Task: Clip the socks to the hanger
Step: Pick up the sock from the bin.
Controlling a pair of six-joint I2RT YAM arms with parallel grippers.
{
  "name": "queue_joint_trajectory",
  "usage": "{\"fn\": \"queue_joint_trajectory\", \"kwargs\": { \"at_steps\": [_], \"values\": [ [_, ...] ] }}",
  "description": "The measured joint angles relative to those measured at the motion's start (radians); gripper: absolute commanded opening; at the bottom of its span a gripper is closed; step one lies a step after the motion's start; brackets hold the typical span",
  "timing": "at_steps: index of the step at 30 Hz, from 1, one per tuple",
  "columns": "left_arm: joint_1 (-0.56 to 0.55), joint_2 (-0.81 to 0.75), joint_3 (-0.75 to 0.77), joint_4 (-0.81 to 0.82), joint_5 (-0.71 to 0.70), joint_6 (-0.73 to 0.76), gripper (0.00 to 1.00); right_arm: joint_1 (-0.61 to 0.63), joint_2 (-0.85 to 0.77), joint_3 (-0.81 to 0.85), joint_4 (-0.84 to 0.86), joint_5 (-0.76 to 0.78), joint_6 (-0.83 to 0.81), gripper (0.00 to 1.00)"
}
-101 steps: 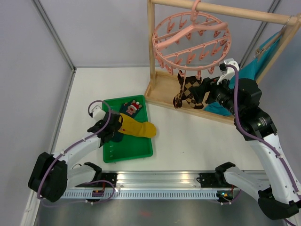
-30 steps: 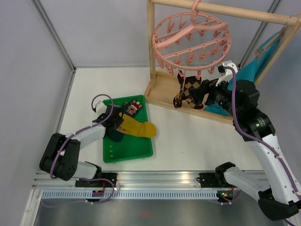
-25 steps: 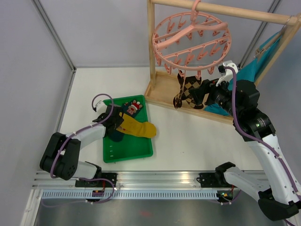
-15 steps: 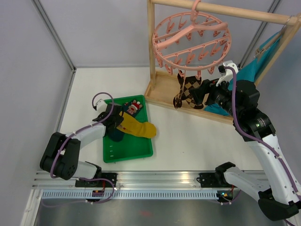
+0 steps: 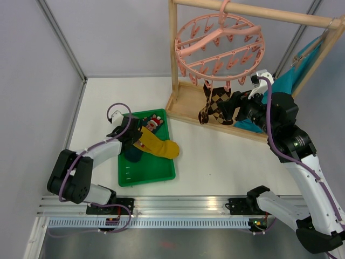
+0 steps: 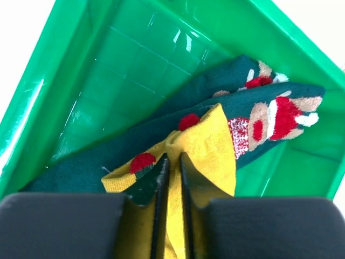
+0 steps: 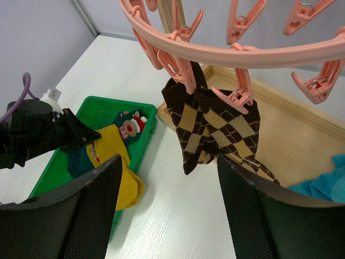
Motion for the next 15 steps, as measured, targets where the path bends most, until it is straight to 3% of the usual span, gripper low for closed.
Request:
{"fn": "queue_joint_trajectory", "kwargs": {
  "at_steps": [4,11,15],
  "values": [
    [0.002,0.010,0.001,0.011,0.014,0.018,0.03,0.000,-0.001,0.000,0.000,0.001,0.000,0.77],
    [0.006,0.000,0.003,0.103,0.109,0.114,0.02,0.000,-0.001,0.000,-0.002,0.003,0.001,0.77],
    [0.005,-0.097,-0.011,0.161,0.189,0.183,0.02,0.000,-0.001,0.011,-0.025,0.024,0.010,0.77]
  ]
}}
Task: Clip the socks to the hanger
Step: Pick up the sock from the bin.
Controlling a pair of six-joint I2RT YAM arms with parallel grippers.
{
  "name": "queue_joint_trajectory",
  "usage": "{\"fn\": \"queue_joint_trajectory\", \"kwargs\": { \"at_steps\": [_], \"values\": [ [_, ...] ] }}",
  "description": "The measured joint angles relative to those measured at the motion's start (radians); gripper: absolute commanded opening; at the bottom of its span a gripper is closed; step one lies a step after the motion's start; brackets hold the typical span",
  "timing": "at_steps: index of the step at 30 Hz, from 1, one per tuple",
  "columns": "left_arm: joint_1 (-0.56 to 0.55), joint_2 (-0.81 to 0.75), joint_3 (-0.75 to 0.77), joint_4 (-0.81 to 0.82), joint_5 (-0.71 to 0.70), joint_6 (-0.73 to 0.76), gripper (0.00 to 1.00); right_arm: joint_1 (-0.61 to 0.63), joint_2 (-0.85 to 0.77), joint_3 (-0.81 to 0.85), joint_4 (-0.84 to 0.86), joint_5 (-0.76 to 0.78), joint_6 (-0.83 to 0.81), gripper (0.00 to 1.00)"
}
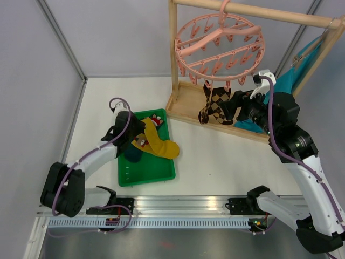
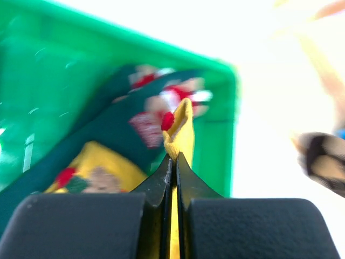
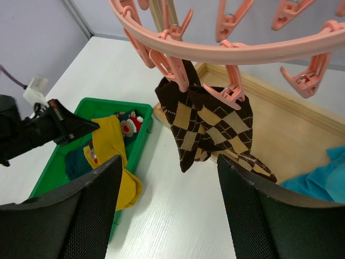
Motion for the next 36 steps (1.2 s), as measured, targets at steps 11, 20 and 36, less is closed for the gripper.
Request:
{"fn": "queue_joint_trajectory", "kwargs": {
  "at_steps": [11,20,36],
  "values": [
    [-0.002,-0.296,0.004,0.079,0.291,0.136,0.02,0.000,-0.049,0.063,-0.061,0.227,0.010,0.79],
    [-0.017,-0.372,0.096,0.060,0.487,0.174,0.02,-0.001,0.053,0.064,0.001,0.301,-0.081,0.75],
    [-0.138,-0.313,0.351,0.015,0.616,0.185,0.02,-0.081,0.130,0.056,0.092,0.297,-0.207,0.75]
  ]
}}
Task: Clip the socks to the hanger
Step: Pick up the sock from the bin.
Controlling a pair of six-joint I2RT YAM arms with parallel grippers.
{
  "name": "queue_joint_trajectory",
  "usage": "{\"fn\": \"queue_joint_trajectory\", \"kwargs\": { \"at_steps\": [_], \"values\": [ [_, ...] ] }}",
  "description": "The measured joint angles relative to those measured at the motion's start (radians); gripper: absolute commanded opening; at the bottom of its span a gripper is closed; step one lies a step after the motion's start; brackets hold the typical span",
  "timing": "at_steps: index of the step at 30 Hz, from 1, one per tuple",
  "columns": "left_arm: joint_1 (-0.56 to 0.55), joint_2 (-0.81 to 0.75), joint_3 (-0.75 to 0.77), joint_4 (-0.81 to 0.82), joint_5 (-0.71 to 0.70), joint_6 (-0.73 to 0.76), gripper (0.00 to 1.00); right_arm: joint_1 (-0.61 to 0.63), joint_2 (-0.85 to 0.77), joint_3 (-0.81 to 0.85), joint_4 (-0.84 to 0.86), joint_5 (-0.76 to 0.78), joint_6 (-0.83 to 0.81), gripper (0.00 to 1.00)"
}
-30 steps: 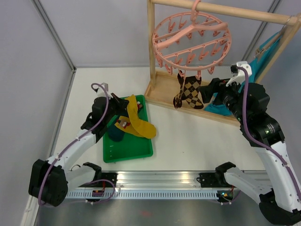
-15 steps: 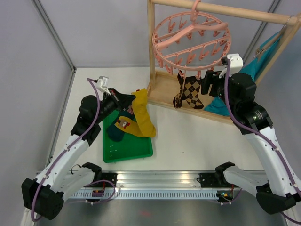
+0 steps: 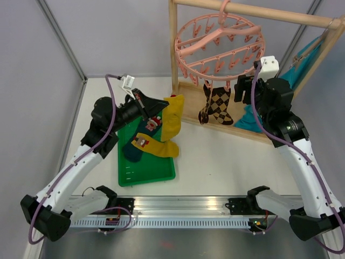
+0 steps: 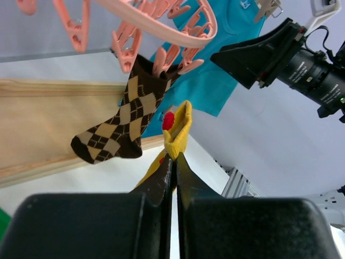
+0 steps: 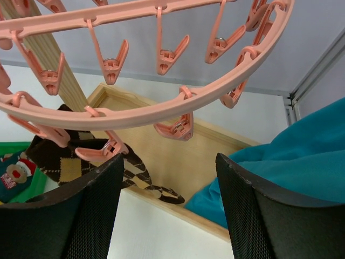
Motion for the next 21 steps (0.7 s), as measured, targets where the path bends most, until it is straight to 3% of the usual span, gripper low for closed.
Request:
{"fn": "queue_joint_trajectory", "kwargs": {
  "at_steps": [9,15,21],
  "values": [
    [-0.065,0.200,0.194,-0.029,-0.052,0.035,0.02,-0.098,0.056,0.000,0.018,-0.076,-0.034,0.75],
    [-0.065,0.229,0.231,-0.054,-0.071,0.053,0.02,-0.199,0.086,-0.019,0.076,-0.205,-0.031,0.75],
    [-0.065,0.229,0.237,-0.064,-0.076,0.068,0.02,-0.214,0.090,-0.043,0.121,-0.289,-0.028,0.75]
  ]
}}
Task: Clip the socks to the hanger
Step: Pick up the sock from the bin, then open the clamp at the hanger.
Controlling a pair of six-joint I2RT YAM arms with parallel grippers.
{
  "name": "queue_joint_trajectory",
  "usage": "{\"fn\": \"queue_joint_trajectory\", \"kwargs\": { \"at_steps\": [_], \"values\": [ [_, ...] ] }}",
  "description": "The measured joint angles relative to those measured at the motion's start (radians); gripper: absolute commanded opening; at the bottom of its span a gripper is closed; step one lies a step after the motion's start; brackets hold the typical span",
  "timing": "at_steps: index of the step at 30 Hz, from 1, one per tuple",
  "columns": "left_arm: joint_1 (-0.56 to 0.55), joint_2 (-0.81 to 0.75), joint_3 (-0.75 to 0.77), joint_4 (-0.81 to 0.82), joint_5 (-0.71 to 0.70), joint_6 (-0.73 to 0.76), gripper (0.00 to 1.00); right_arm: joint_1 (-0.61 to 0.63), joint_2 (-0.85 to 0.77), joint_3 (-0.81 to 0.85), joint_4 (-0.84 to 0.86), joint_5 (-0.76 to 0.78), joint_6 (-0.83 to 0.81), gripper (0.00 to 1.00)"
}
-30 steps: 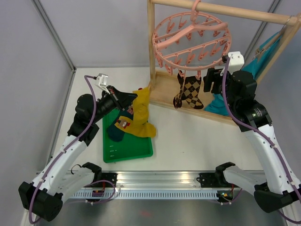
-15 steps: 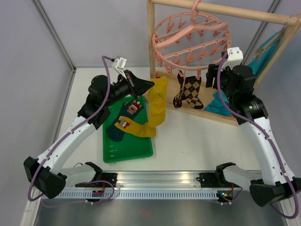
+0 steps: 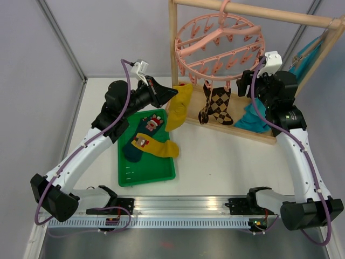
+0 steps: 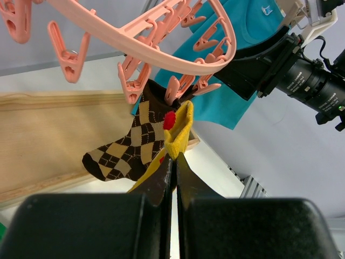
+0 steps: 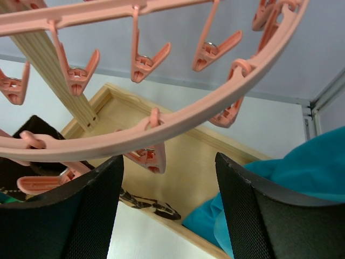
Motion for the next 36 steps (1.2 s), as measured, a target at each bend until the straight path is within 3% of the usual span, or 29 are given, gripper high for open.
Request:
{"fn": "queue_joint_trajectory", "kwargs": {
  "at_steps": [19,28,31,32,36],
  "values": [
    [0.000,0.000,0.003,-0.008,0.000,0.018,0.02,0.000,0.018,0.000,0.066,-0.087,0.041,0.71],
    [0.000,0.005,0.014,-0.012,0.000,0.021,0.02,0.000,0.021,-0.007,0.102,-0.098,0.067,0.46],
    [0.000,0.010,0.024,-0.016,0.000,0.023,0.02,0.000,0.021,-0.007,0.109,-0.105,0.080,0.30],
    [0.000,0.010,0.026,-0.018,0.000,0.024,0.02,0.000,0.021,-0.007,0.109,-0.105,0.085,0.20],
    [0.000,0.010,0.029,-0.026,0.005,0.026,0.02,0.010,0.018,-0.007,0.108,-0.095,0.116,0.09]
  ]
}}
